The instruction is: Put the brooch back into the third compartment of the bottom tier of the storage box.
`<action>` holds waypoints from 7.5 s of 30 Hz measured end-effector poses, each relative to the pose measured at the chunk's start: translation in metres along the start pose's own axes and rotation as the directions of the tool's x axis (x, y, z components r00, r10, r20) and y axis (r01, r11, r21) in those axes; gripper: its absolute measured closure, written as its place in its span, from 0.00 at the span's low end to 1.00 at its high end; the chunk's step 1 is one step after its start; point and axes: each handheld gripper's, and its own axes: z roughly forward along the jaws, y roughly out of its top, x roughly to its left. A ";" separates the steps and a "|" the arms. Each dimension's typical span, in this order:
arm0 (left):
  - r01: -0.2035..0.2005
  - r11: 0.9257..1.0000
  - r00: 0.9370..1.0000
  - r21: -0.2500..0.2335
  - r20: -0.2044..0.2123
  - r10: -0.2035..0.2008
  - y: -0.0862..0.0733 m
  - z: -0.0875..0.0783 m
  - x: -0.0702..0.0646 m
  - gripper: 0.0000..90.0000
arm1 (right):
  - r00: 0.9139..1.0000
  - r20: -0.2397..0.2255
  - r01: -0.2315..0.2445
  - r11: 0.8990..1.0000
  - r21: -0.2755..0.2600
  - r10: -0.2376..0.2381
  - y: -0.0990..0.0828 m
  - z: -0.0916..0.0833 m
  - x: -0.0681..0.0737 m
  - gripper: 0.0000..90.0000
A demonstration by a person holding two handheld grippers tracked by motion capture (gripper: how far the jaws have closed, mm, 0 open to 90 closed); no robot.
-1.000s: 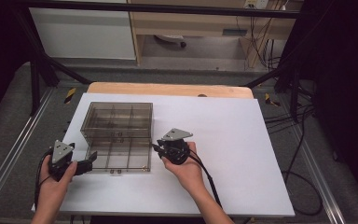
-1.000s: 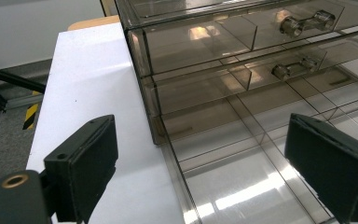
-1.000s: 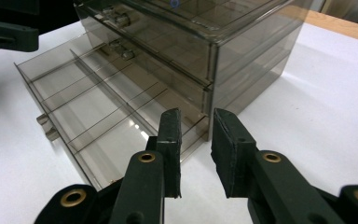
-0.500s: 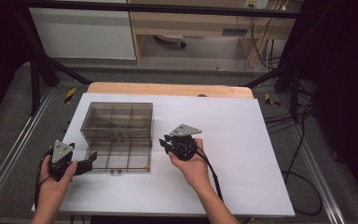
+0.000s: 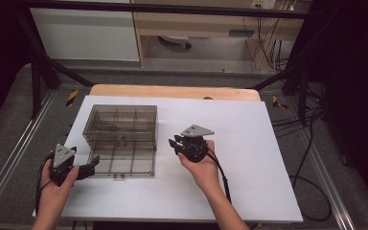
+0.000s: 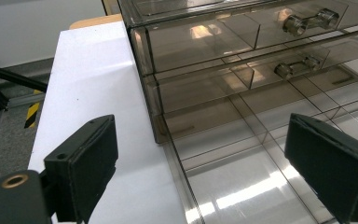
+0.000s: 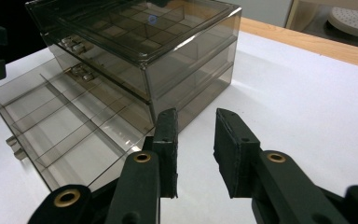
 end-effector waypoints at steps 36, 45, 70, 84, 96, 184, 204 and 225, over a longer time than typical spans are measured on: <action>0.006 1.000 1.000 -0.002 -0.003 -0.006 0.000 -0.001 0.001 0.10 | 0.995 0.069 -0.070 0.997 -0.036 0.072 0.004 -0.022 -0.031 0.71; 0.006 1.000 1.000 -0.002 -0.002 -0.006 0.000 0.000 0.001 0.10 | 0.990 0.096 -0.100 0.994 -0.050 0.104 0.005 -0.029 -0.041 0.65; 0.009 1.000 1.000 -0.002 -0.003 -0.009 0.000 -0.001 0.001 0.10 | 0.971 0.168 -0.160 0.983 -0.088 0.173 0.007 -0.051 -0.067 0.52; 0.011 1.000 1.000 -0.005 -0.003 -0.011 0.000 -0.001 0.001 0.10 | 0.955 0.213 -0.187 0.977 -0.099 0.204 0.006 -0.062 -0.081 0.49; 0.010 1.000 1.000 -0.006 -0.004 -0.010 0.000 -0.001 0.001 0.10 | 0.942 0.241 -0.211 0.971 -0.112 0.233 0.003 -0.074 -0.093 0.46; -0.028 0.999 0.989 -0.028 0.145 0.032 0.028 -0.036 -0.046 0.08 | 0.946 0.290 -0.165 0.985 0.053 0.143 -0.113 -0.135 -0.105 0.07; -0.090 0.994 0.983 0.067 0.163 0.078 0.004 -0.039 -0.064 0.46 | 0.945 0.298 -0.163 0.984 0.071 0.135 -0.110 -0.129 -0.107 0.07; -0.099 0.964 0.966 0.248 0.255 0.034 -0.012 -0.019 -0.054 0.99 | 0.950 0.292 -0.148 0.983 0.112 0.110 -0.109 -0.124 -0.106 0.07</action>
